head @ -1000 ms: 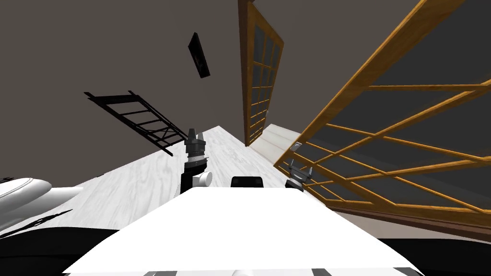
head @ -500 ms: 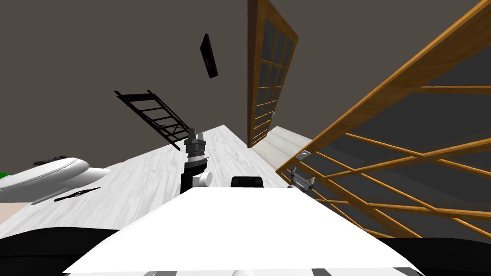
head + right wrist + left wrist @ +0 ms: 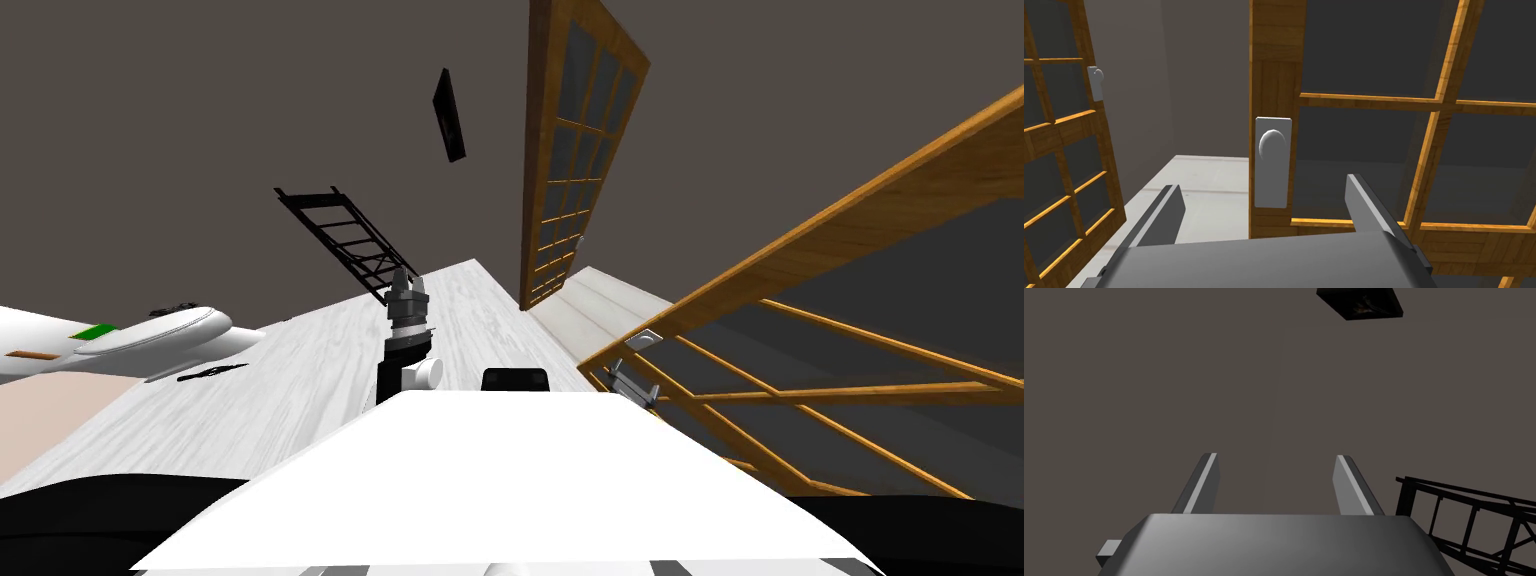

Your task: Push the door open

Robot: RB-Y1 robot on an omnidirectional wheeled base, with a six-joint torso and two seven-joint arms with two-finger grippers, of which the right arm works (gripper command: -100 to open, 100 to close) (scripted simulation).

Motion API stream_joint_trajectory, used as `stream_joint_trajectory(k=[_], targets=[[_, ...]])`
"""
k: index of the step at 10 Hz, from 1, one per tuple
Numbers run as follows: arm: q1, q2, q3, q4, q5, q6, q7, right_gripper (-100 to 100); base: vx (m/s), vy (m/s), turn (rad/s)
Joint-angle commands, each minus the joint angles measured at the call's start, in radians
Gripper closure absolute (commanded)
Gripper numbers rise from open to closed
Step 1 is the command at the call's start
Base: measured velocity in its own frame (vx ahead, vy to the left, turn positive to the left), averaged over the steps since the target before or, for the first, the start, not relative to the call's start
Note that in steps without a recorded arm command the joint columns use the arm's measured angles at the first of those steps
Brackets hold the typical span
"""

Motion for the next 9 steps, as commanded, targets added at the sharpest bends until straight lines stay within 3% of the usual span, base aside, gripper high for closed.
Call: stream_joint_trajectory(k=[1, 4, 9], targets=[[0.006, 0.008, -0.001, 0.036, -0.031, -0.018, -0.031, -100, 0.073, -0.115, 0.193], [0.011, 0.022, -0.002, 0.074, -0.065, -0.036, -0.061, -100, 0.085, -0.118, 0.151], [0.019, 0.052, -0.003, 0.139, -0.122, -0.067, -0.112, -100, 0.04, -0.069, 0.119]])
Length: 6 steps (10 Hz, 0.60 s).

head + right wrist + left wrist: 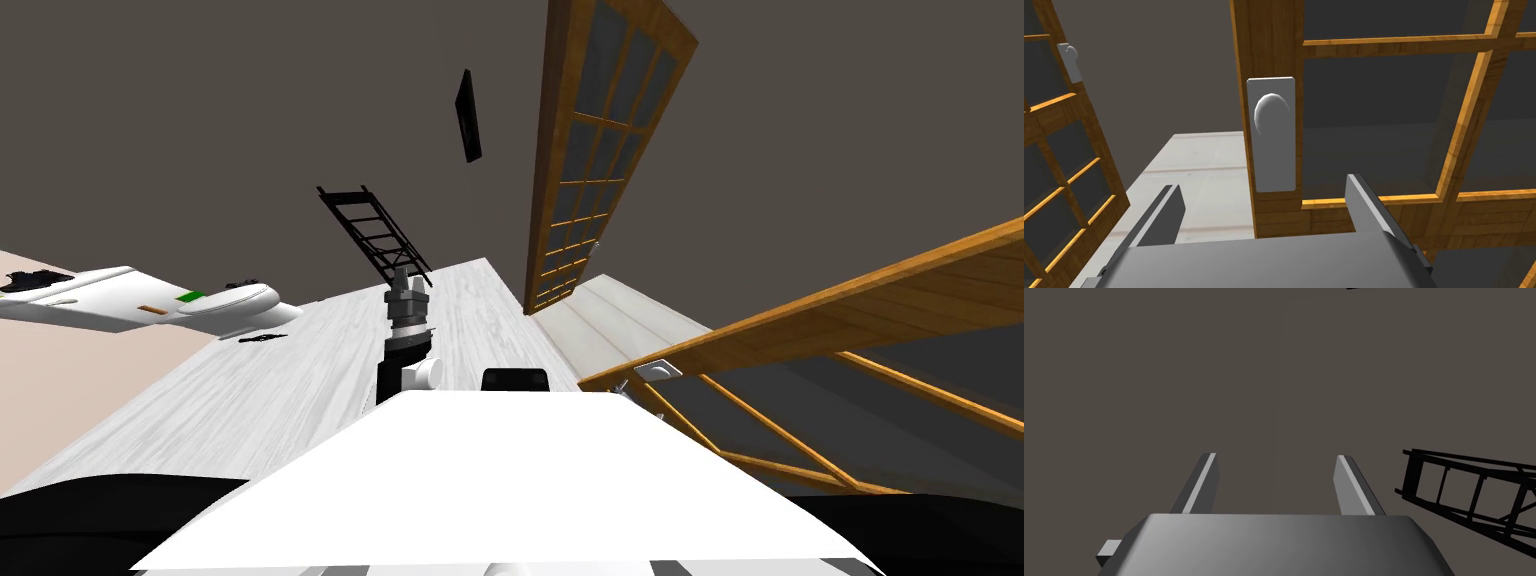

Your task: Push the door open

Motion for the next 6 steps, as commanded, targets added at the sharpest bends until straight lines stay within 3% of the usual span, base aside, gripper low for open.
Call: stream_joint_trajectory(k=[1, 2, 3, 6], targets=[[0.0, 0.0, 0.0, 0.0, 0.0, 0.0, 0.0, -100, 0.019, -0.047, 0.029], [-0.009, -0.027, -0.005, 0.009, -0.003, 0.001, -0.002, -100, 0.045, -0.103, -0.013], [-0.015, -0.038, -0.009, 0.014, -0.003, 0.003, -0.003, -100, 0.076, -0.189, 0.008], [-0.032, -0.047, -0.018, 0.029, -0.006, 0.008, -0.004, -100, 0.072, -0.175, 0.005]])
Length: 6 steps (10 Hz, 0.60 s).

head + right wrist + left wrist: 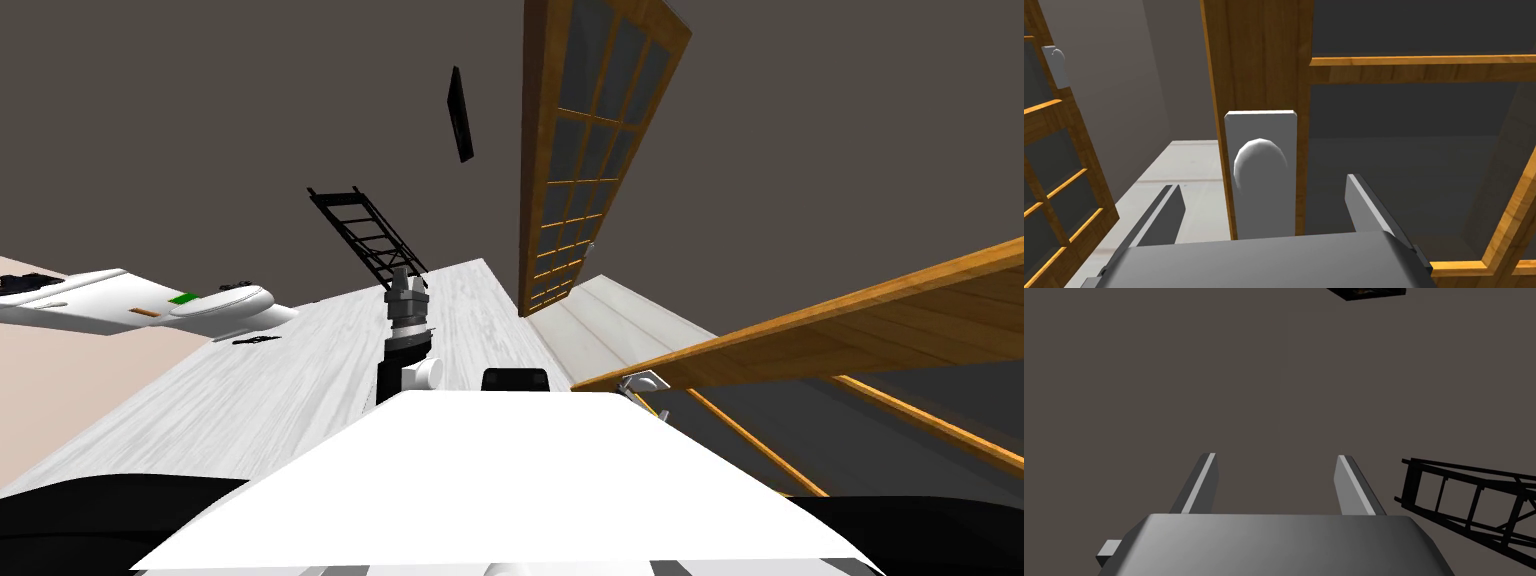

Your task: Push the door open

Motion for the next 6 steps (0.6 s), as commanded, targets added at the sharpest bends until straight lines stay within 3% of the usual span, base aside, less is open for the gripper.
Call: stream_joint_trajectory(k=[1, 3, 4, 5, 6], targets=[[-0.01, 0.003, -0.006, 0.01, -0.002, 0.003, -0.003, -100, 0.088, -0.175, 0.004], [-0.022, 0.025, -0.013, 0.02, -0.004, 0.007, -0.004, -100, 0.084, -0.189, 0.003], [-0.018, 0.017, -0.011, 0.016, -0.003, 0.006, -0.003, -100, 0.036, -0.071, 0.007], [-0.018, 0.017, -0.011, 0.016, -0.003, 0.006, -0.003, 100, -0.007, 0.017, -0.001], [-0.018, 0.017, -0.011, 0.016, -0.003, 0.006, -0.003, 100, -0.007, 0.03, 0.017]])
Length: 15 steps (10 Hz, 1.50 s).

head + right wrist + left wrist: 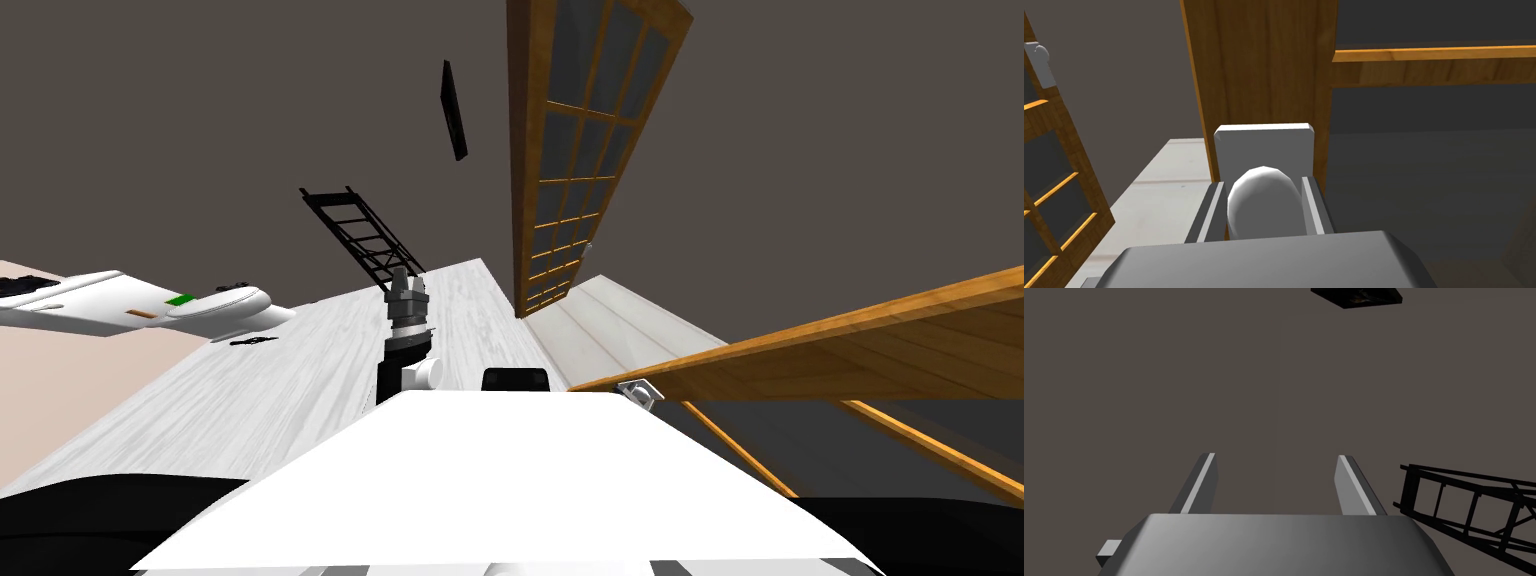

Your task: Push the door open

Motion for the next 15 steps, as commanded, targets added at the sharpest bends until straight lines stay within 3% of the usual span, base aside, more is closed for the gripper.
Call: stream_joint_trajectory(k=[1, 4, 5, 10, 15], targets=[[0.002, 0.001, 0.0, 0.001, 0.0, -0.001, 0.0, 100, -0.006, 0.016, -0.009], [0.002, 0.001, 0.0, 0.001, 0.0, -0.001, 0.0, 100, -0.002, 0.003, 0.0], [0.003, -0.01, -0.008, 0.003, -0.013, 0.0, 0.0, 100, 0.081, -0.062, -0.032], [0.011, -0.033, -0.044, 0.008, -0.058, -0.008, 0.0, 100, 0.133, -0.148, -0.03], [0.019, -0.042, -0.081, 0.014, -0.106, -0.017, -0.001, 100, 0.14, -0.144, -0.047]])
